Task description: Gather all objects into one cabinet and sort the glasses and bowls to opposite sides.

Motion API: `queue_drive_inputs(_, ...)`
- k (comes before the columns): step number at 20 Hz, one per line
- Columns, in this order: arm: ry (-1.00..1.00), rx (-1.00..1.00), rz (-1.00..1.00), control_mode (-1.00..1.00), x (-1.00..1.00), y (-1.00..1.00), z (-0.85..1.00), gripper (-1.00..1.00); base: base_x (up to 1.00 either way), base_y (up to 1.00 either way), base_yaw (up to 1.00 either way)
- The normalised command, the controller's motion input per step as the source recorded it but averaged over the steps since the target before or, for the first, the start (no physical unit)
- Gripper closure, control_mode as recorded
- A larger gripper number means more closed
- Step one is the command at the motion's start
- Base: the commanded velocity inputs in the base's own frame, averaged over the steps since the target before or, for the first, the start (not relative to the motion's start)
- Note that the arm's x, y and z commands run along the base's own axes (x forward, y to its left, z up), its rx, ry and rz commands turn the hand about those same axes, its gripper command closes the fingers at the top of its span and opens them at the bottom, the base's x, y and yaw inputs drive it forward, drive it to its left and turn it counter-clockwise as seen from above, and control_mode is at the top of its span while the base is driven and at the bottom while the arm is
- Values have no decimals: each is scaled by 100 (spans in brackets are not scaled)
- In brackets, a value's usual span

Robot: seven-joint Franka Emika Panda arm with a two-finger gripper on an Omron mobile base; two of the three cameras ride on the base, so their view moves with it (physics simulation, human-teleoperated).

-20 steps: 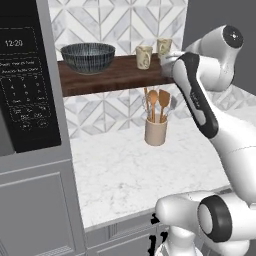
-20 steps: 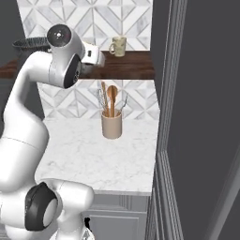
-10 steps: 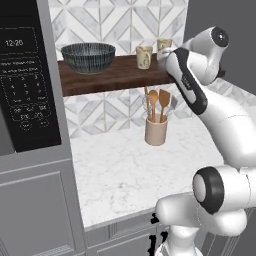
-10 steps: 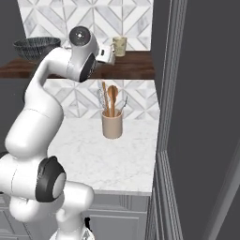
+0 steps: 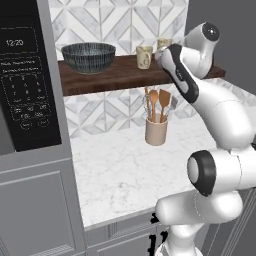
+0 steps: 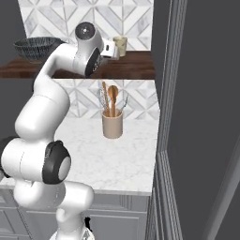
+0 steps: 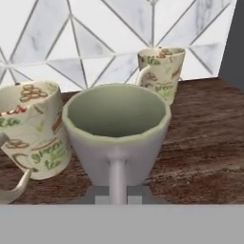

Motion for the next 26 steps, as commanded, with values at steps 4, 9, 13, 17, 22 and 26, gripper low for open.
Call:
queue_drive_inputs(4, 2, 0, 0, -100, 39, 0, -16, 100, 0, 0, 0)
queue_drive_inputs(9, 6, 0, 0, -100, 41, 0, -21, 100, 0, 0, 0)
queue_drive_inputs(13, 9, 0, 0, -100, 39, 0, -36, 100, 0, 0, 0)
queue_drive_inputs(17, 11, 0, 0, -100, 34, 0, -46, 100, 0, 0, 0)
queue_drive_inputs(22, 13, 0, 0, -100, 30, 0, -14, 100, 0, 0, 0)
queue_drive_inputs(26, 5, 1, 0, -100, 17, 0, 0, -100, 0, 0, 0)
